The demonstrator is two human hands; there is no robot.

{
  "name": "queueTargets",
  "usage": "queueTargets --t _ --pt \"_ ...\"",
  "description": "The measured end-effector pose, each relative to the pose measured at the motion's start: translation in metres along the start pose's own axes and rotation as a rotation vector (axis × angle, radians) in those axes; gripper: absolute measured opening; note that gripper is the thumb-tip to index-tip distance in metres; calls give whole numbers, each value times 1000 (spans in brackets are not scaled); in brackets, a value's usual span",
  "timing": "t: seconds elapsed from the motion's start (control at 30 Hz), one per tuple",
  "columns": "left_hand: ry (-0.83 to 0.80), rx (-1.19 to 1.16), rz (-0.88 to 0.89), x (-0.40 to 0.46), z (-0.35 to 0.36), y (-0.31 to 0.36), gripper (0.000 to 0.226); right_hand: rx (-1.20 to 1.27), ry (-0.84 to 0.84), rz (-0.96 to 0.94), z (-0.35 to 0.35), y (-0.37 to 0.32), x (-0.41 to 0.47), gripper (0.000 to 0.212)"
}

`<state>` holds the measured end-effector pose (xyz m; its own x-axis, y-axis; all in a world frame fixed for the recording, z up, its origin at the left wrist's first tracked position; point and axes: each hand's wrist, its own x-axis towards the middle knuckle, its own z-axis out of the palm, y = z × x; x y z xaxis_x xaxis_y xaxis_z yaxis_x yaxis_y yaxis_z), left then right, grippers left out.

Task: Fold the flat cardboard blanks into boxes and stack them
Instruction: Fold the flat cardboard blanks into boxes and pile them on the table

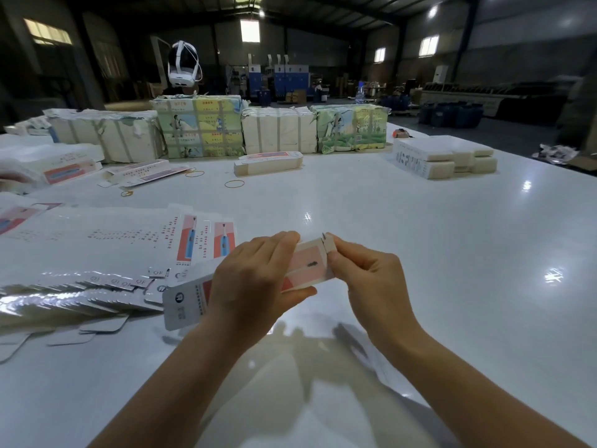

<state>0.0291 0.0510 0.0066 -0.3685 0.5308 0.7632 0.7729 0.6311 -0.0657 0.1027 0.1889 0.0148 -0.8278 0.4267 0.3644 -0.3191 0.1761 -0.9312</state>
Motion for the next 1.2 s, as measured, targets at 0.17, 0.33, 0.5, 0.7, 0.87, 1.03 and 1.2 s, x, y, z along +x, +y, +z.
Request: queueTargets --t 0.17,0.33,0.5,0.7,0.87,1.03,1.2 --pt "-49 92 46 1 3 5 75 -178 76 68 -5 3 6 20" --pt "-35 106 29 -2 8 10 70 -497 69 -183 1 7 -1 25" --pt "-9 67 1 -3 12 9 59 -697 60 -333 6 10 -5 23" --pt "9 95 20 -4 12 10 53 -850 48 -413 6 8 -5 17" --pt "1 140 12 -4 12 14 51 -747 23 -298 3 12 -2 23" --pt "-10 126 -33 -2 13 26 57 -361 204 -191 -2 11 5 15" --pt "-25 113 -55 -3 12 31 56 -487 248 -367 4 21 3 23"
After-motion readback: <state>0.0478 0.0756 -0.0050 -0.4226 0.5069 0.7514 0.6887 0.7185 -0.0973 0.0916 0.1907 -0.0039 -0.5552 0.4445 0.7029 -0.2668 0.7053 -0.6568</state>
